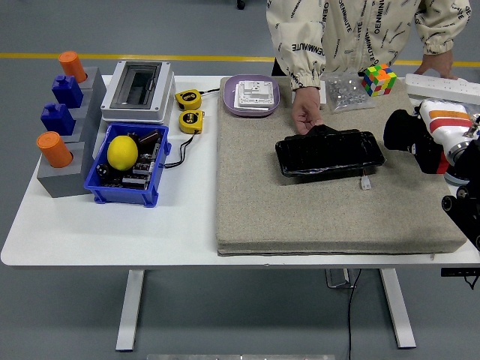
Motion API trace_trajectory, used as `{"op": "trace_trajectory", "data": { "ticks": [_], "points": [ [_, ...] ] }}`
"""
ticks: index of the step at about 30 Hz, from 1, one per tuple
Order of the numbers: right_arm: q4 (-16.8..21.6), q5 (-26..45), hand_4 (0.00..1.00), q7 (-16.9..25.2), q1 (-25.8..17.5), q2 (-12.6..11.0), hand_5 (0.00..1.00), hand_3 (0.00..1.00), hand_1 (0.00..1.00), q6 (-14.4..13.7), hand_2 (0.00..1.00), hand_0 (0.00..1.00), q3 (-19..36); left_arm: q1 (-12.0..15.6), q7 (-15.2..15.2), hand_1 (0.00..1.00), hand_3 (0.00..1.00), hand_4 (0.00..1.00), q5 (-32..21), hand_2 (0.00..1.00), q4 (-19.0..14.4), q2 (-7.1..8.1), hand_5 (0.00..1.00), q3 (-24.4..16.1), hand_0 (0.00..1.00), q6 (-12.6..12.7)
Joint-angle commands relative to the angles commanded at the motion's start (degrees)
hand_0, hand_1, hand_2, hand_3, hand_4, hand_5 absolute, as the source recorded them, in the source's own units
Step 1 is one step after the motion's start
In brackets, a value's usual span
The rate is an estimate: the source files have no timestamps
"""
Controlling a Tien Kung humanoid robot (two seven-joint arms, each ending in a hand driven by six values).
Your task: Pick the rag up,wipe the panel,place it on the desk
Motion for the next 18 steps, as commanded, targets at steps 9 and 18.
{"op": "trace_trajectory", "data": {
  "ticks": [9, 18],
  "points": [
    [-0.34, -0.1, 0.938, 0.0, -1.12, 0.59, 0.044, 0.357, 0.309, -0.02, 0.363, 0.25, 0.95, 0.31, 0.01, 0.658, 0.572, 0.613, -0.1, 0.684, 0.06, 0.11, 0.51, 0.29, 0.634, -0.01],
    [0.51, -0.28, 0.939, -0.05, -1.1, 3.01, 0.045, 0.357, 0.31, -0.05, 0.363, 0.251, 0.13, 0.38, -0.01, 0.658, 0.572, 0.613, -0.19, 0.683, -0.01, 0.31, 0.509, 0.76, 0.635, -0.01]
  ]
}}
